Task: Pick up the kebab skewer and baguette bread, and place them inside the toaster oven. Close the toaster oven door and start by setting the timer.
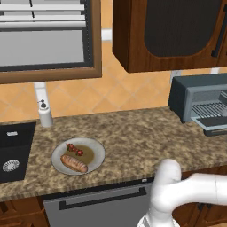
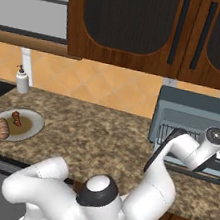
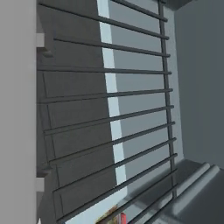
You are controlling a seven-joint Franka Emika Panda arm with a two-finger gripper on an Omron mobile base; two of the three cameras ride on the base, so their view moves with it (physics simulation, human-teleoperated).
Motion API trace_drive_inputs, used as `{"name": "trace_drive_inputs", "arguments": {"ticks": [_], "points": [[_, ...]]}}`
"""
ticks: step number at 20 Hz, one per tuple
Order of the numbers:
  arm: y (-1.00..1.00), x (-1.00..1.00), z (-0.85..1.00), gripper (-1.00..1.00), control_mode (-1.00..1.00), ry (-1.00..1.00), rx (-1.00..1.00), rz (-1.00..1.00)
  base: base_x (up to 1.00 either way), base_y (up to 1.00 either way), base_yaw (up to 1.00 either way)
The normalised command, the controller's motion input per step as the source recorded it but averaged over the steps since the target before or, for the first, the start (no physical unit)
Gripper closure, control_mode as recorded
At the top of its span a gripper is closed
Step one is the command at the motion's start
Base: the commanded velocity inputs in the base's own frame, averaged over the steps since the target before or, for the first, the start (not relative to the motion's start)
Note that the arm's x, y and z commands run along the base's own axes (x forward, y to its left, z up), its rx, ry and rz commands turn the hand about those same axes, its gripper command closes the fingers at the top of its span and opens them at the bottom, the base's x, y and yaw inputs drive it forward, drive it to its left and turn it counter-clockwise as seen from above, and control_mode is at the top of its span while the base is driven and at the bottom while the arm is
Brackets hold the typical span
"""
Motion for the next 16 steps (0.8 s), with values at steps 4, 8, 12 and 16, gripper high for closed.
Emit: {"name": "trace_drive_inputs", "arguments": {"ticks": [4,8,12,16], "points": [[0.01,-0.48,-0.08,-1.00,-1.00,0.02,0.00,0.00,0.00,0.00,0.00],[0.58,-0.37,0.52,-1.00,-1.00,-0.02,0.00,0.00,0.00,0.00,0.00],[0.86,-0.04,0.83,-1.00,-1.00,0.14,0.00,0.00,0.00,0.00,0.00],[1.00,-0.11,0.34,-1.00,-1.00,0.23,-0.02,0.04,0.00,0.00,0.00]]}}
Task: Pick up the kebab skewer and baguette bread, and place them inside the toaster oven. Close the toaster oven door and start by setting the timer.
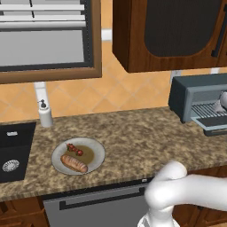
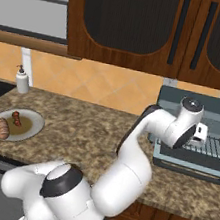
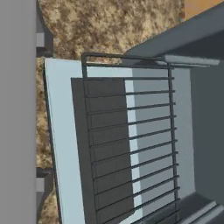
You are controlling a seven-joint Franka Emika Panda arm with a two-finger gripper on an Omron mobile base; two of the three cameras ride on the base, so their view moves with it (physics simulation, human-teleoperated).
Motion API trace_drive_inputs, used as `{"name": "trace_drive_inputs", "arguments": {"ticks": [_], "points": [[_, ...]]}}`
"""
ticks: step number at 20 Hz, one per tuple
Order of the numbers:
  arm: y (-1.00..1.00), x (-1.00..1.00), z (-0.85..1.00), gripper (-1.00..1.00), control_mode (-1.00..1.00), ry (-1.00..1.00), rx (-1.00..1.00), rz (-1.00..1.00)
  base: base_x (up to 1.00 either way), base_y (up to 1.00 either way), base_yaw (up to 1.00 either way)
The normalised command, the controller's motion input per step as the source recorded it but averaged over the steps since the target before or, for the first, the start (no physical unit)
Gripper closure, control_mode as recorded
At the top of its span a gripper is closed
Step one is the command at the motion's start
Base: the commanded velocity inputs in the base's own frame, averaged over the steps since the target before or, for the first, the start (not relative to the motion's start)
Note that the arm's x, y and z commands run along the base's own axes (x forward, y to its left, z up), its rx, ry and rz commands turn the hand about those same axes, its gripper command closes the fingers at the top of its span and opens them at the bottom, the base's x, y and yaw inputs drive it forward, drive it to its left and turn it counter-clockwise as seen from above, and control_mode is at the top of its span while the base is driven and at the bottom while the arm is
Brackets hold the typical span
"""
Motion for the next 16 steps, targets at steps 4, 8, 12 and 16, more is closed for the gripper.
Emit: {"name": "trace_drive_inputs", "arguments": {"ticks": [4,8,12,16], "points": [[1.00,-0.51,0.00,-1.00,-1.00,0.26,-0.01,0.11,0.00,0.00,0.00],[1.00,-0.42,0.00,-1.00,-1.00,0.21,0.00,0.14,0.00,0.00,0.00],[1.00,-0.31,0.01,-1.00,-1.00,0.18,0.01,0.16,0.00,0.00,0.00],[1.00,-0.26,0.00,-1.00,-1.00,0.13,0.00,0.16,0.00,0.00,0.00]]}}
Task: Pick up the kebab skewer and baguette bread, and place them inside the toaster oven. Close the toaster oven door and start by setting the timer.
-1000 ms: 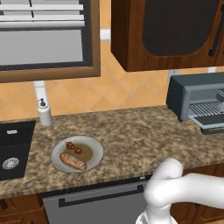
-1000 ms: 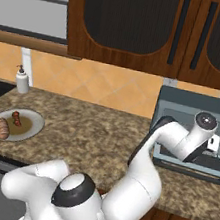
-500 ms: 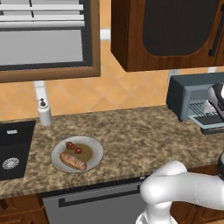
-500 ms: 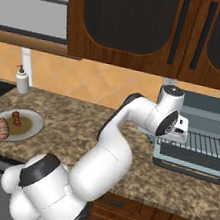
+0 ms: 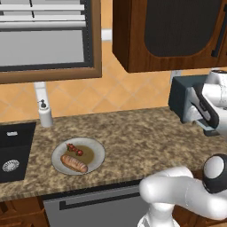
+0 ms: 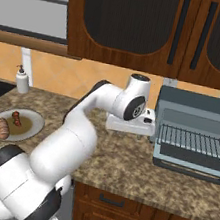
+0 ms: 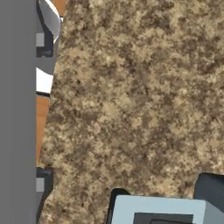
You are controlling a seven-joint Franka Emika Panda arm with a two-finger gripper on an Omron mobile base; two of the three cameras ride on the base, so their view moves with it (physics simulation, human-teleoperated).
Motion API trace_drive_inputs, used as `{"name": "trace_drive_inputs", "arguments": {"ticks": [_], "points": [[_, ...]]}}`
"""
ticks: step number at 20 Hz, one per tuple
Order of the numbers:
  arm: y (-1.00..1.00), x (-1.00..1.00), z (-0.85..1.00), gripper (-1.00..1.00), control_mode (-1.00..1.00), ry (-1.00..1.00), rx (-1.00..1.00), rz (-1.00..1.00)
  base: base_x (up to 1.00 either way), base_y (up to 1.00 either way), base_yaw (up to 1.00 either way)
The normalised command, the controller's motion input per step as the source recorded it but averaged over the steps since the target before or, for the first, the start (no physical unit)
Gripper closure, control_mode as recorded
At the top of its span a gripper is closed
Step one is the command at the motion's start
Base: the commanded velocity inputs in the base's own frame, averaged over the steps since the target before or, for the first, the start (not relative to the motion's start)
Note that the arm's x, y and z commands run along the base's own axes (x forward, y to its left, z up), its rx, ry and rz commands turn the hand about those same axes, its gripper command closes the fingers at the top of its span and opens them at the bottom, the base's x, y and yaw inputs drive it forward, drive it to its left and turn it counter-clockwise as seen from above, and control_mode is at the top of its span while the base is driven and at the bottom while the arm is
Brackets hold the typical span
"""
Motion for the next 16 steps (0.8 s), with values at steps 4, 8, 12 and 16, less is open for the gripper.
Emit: {"name": "trace_drive_inputs", "arguments": {"ticks": [4,8,12,16], "points": [[1.00,-0.11,0.00,-1.00,-1.00,0.09,0.00,0.16,0.00,0.00,0.00],[1.00,-0.12,0.00,-1.00,-1.00,0.12,0.00,0.17,0.00,0.00,0.00],[1.00,-0.10,-0.01,-1.00,-1.00,0.13,0.00,0.18,0.00,0.00,0.00],[1.00,-0.06,0.00,-1.00,-1.00,0.10,0.00,0.15,0.00,0.00,0.00]]}}
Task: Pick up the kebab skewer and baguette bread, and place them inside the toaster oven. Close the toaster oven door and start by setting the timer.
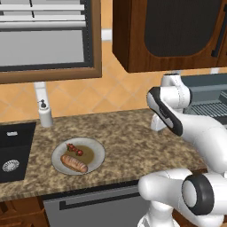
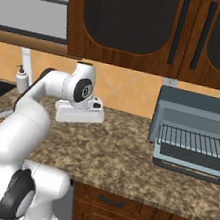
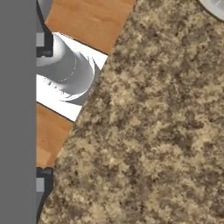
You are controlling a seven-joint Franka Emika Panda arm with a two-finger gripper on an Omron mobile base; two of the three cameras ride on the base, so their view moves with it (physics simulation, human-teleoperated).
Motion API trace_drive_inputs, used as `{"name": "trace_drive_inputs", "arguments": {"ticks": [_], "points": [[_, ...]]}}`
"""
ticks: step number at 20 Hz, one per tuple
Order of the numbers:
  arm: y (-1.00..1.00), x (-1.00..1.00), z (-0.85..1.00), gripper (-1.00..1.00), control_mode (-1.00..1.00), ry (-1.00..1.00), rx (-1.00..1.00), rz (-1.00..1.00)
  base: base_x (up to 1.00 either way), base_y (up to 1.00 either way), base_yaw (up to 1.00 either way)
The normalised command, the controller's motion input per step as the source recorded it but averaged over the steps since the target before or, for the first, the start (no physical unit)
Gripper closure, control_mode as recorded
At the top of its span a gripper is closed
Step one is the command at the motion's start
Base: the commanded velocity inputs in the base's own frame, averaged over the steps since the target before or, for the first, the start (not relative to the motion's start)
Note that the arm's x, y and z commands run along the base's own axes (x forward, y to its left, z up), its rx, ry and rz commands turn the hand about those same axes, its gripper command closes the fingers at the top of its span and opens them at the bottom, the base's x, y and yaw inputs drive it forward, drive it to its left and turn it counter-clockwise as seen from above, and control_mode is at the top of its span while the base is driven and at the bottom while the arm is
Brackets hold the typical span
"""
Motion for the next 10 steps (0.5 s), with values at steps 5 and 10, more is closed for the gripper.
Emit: {"name": "trace_drive_inputs", "arguments": {"ticks": [5,10], "points": [[1.00,-0.01,0.00,-1.00,-1.00,0.09,0.00,0.13,0.00,0.00,0.00],[0.97,0.00,-0.13,-1.00,-1.00,0.13,0.00,0.11,0.00,0.00,0.00]]}}
